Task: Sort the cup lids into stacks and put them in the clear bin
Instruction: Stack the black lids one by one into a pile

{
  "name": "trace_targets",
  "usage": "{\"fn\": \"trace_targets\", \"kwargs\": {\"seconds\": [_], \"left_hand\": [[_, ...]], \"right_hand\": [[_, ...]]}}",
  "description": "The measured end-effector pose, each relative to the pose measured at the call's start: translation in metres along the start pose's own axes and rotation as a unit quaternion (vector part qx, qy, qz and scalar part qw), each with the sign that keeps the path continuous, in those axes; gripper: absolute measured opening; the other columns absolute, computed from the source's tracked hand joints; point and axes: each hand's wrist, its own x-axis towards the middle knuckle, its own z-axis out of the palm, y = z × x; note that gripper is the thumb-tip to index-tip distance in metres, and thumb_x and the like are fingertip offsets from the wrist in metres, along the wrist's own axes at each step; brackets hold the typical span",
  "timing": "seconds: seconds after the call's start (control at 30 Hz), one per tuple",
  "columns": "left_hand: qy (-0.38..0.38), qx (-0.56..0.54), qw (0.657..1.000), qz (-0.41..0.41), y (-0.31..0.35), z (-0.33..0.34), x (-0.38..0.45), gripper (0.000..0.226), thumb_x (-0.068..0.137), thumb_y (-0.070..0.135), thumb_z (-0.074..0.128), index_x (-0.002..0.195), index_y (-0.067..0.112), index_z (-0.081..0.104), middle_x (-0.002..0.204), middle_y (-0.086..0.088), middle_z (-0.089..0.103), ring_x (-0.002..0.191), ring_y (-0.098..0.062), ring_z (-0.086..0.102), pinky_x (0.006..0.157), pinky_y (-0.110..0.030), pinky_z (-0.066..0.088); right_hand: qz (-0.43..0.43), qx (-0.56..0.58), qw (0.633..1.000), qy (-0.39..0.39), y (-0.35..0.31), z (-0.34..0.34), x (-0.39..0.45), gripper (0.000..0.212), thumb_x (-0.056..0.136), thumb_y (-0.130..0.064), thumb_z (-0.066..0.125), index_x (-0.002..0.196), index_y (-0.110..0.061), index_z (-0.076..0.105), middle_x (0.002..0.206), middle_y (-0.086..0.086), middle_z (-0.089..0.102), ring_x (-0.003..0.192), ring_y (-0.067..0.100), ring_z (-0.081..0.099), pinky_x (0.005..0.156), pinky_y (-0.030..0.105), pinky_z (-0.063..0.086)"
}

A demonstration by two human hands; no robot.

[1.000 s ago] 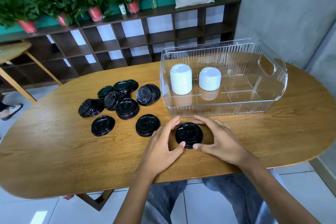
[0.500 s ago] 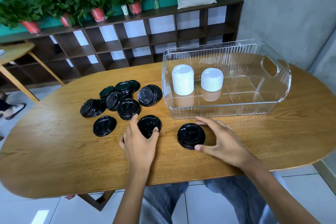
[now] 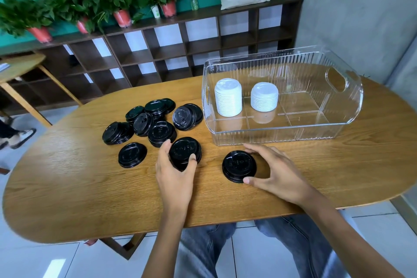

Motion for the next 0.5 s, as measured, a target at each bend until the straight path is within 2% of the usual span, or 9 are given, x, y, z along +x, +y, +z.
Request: {"fn": "trace_targets", "kwargs": {"seconds": [0.2,0.3,0.43,0.5], "left_hand": [[0.003,-0.037,0.999,0.013,-0.0015,0.0009,0.0015,0.073,0.087,0.033,0.081,0.149,0.025,0.045,0.145,0.002,0.055,0.134,-0.014,0.052,0.116,-0.041,0.043],[-0.006,-0.043,0.999,0.031,-0.0019,0.0004,0.0005,0.07,0.086,0.041,0.079,0.147,0.031,0.045,0.141,0.007,0.058,0.129,-0.01,0.054,0.112,-0.035,0.044],[-0.038,-0.054,0.995,0.075,0.0009,-0.0019,-0.0037,0.069,0.082,0.06,0.075,0.142,0.041,0.046,0.136,0.018,0.061,0.128,0.003,0.053,0.108,-0.023,0.041],[-0.071,-0.036,0.991,0.111,0.002,-0.0023,-0.0065,0.068,0.081,0.06,0.072,0.142,0.046,0.045,0.137,0.017,0.06,0.13,0.001,0.053,0.106,-0.018,0.038]], "right_hand": [[0.0,-0.001,1.0,0.0,0.0001,0.0009,0.0008,0.083,0.074,-0.065,0.072,0.146,-0.049,0.034,0.13,-0.042,0.044,0.127,-0.009,0.038,0.114,0.039,0.03],[0.001,0.004,1.0,0.002,0.0009,0.0016,0.0006,0.083,0.073,-0.066,0.071,0.145,-0.049,0.033,0.131,-0.04,0.047,0.127,-0.01,0.038,0.114,0.039,0.031],[0.001,0.01,1.0,0.002,0.0011,0.0019,0.0007,0.085,0.071,-0.07,0.067,0.145,-0.052,0.03,0.131,-0.041,0.046,0.128,-0.014,0.035,0.115,0.037,0.029],[0.002,0.015,1.0,0.002,0.0011,0.0017,0.0003,0.087,0.071,-0.069,0.068,0.146,-0.052,0.027,0.132,-0.041,0.046,0.128,-0.015,0.034,0.114,0.035,0.028]]}}
